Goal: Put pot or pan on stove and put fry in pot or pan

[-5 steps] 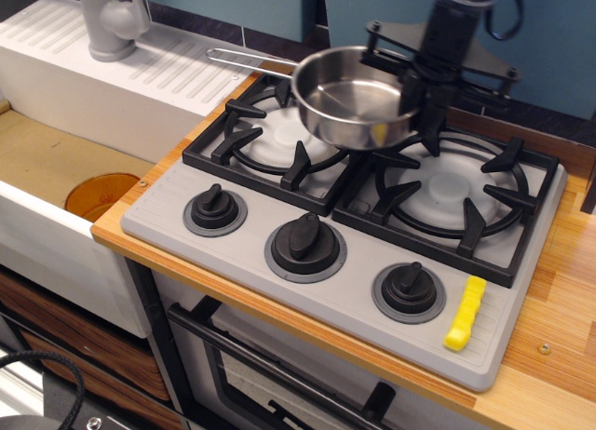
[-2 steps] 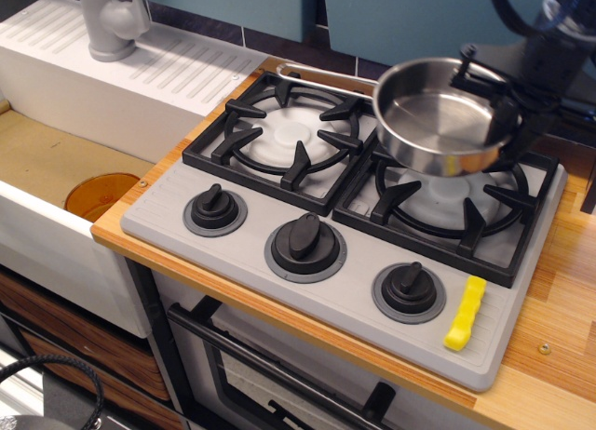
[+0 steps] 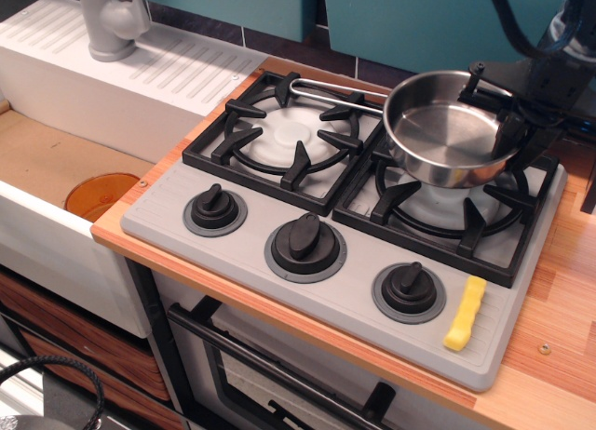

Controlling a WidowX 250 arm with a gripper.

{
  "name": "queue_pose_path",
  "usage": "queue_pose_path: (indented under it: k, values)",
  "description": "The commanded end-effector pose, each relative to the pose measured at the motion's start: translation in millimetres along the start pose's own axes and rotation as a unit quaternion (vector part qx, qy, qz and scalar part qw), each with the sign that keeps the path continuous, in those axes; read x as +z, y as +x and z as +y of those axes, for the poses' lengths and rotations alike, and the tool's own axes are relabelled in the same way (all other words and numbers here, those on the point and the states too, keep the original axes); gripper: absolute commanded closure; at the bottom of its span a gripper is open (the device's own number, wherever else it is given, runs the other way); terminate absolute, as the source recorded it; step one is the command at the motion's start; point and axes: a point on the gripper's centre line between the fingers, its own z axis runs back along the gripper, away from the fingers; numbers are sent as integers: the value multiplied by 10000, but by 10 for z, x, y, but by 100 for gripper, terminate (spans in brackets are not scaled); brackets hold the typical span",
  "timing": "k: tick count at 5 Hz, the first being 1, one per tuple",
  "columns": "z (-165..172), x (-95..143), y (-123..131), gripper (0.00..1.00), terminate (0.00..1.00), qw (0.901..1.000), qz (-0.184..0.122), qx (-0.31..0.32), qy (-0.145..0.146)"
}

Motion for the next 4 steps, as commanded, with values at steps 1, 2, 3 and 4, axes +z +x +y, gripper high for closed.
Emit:
queue_pose_path:
  k: [1,2,3,4]
  values:
    - [-60,195,93,0,0,9996,-169,147,-140]
    - [-47,190,97,0,0,9996,-177,152,-171]
    - [7,221,105,0,0,9996,-150,123,-184]
    - [105,380,89,0,0,9998,0,26,-194]
